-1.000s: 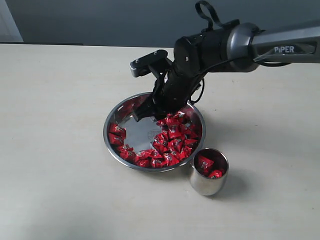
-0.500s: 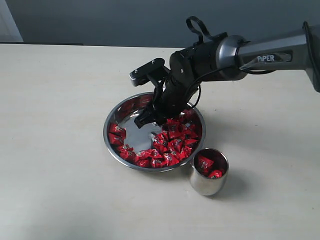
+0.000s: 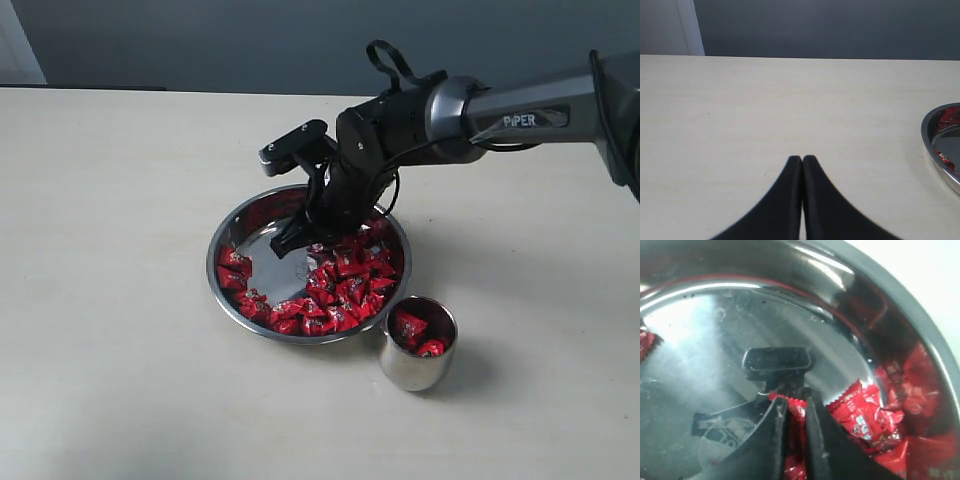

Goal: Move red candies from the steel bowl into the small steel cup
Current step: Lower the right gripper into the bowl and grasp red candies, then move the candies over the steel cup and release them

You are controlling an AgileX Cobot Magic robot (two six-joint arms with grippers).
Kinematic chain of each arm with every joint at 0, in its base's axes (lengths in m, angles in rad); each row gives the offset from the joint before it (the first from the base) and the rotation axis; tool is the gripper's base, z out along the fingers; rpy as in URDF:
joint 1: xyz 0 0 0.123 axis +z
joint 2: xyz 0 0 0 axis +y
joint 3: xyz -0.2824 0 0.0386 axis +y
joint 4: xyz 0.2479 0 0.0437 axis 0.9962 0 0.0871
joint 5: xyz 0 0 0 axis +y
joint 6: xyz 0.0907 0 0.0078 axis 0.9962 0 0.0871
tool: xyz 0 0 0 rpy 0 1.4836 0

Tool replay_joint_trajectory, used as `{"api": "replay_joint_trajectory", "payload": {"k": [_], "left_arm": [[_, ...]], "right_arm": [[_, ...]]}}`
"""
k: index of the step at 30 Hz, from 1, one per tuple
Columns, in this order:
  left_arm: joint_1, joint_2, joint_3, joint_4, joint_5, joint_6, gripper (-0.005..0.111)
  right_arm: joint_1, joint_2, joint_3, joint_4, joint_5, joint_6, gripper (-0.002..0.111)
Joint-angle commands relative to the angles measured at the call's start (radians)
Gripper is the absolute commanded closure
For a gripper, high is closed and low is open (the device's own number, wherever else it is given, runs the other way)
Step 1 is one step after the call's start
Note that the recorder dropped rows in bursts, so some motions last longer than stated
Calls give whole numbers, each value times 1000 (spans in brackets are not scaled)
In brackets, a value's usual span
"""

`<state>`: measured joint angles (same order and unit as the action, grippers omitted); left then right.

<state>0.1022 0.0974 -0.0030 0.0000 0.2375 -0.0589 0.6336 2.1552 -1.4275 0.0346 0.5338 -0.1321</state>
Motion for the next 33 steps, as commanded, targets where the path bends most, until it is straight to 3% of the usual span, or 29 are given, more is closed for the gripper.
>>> {"api": "replay_joint_trajectory", "payload": {"k": [1, 12, 26, 33], "left_arm": [[-5, -5, 3, 0, -6, -2, 106], [-5, -5, 3, 0, -6, -2, 106], [-5, -5, 3, 0, -6, -2, 106], [-5, -5, 3, 0, -6, -2, 106]], "right_arm": [[-4, -60, -2, 1, 10, 2, 108], [8, -304, 39, 143, 170, -22, 108], [54, -819, 617, 155, 39, 2, 108], [54, -893, 754, 158, -9, 13, 108]]}}
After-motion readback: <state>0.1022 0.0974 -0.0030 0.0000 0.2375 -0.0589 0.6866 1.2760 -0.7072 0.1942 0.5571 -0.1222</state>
